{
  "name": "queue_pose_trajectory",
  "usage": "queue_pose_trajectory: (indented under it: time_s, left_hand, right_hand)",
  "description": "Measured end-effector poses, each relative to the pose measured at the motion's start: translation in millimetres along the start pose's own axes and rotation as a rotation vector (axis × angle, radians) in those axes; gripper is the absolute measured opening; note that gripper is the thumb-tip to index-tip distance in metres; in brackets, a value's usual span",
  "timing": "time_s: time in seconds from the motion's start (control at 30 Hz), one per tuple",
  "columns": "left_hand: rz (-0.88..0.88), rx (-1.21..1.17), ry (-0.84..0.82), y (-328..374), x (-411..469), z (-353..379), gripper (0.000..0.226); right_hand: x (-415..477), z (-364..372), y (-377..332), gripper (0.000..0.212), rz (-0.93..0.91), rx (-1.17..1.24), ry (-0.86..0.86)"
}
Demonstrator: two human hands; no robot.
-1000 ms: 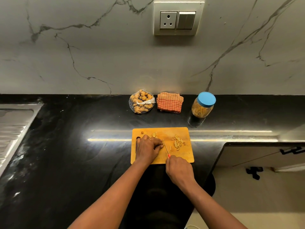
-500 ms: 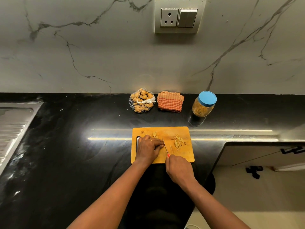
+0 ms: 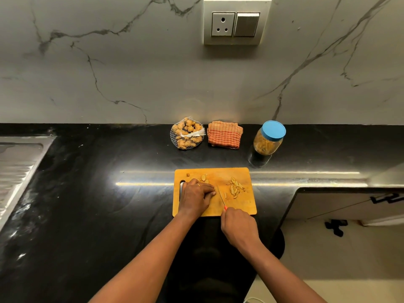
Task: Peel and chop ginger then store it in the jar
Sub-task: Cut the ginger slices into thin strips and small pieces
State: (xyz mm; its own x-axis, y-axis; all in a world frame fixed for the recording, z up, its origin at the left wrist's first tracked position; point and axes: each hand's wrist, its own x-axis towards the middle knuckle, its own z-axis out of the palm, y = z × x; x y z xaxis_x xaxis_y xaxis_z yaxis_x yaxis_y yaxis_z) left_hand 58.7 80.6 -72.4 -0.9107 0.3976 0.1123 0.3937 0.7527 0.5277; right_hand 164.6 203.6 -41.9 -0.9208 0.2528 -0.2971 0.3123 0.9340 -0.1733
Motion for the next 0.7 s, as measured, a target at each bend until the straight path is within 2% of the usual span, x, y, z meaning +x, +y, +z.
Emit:
queue_pose_trajectory:
  time_s: [0.4,0.7]
  left_hand:
    - [0.008,-0.066,-0.032,-8.8,-1.9,-9.3,0.017]
    - [-0.006,-0.112,-0.067,-14.0,-1.1,-19.4,0.021]
  right_hand:
    - [0.4,3.0,-13.0,0.041,-0.040,0.098,0.071]
    - [-0.1,6.8,-3.8,0.039,0.036,0.146,0.044]
